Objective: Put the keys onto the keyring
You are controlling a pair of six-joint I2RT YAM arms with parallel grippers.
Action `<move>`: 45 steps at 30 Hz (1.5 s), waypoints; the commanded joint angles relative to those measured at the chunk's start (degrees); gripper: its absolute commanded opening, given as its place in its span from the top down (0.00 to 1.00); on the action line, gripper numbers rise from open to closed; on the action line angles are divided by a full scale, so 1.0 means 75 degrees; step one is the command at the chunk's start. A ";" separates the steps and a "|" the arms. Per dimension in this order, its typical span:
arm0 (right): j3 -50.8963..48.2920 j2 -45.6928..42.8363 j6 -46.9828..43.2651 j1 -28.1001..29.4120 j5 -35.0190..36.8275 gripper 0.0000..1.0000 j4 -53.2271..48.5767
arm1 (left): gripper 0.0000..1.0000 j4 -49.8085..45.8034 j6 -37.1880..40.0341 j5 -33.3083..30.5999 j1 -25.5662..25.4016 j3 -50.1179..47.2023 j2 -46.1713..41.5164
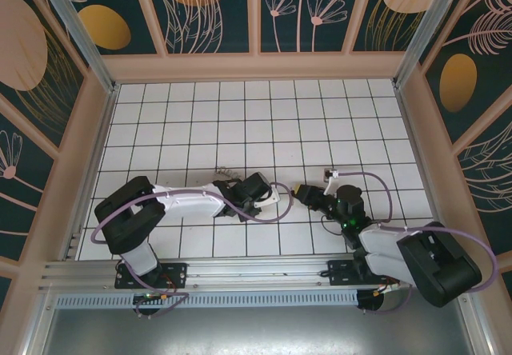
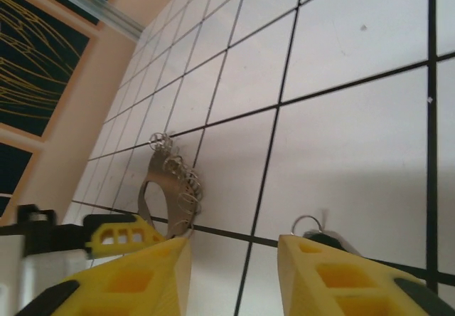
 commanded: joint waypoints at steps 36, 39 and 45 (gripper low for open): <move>-0.0804 -0.2567 -0.0311 -0.0389 0.0126 0.65 -0.1948 | 1.00 0.0395 -0.0467 0.1705 0.0719 -0.0139 -0.2300; -0.0795 -0.2454 -0.0299 -0.0385 0.0032 0.60 -0.1854 | 0.93 -0.0124 -0.0162 0.1905 0.0715 -0.0104 -0.2068; -0.0897 -0.2411 -0.0229 -0.0397 0.0020 0.37 -0.1751 | 0.63 -0.0808 0.0574 0.1447 0.0587 -0.0011 -0.1363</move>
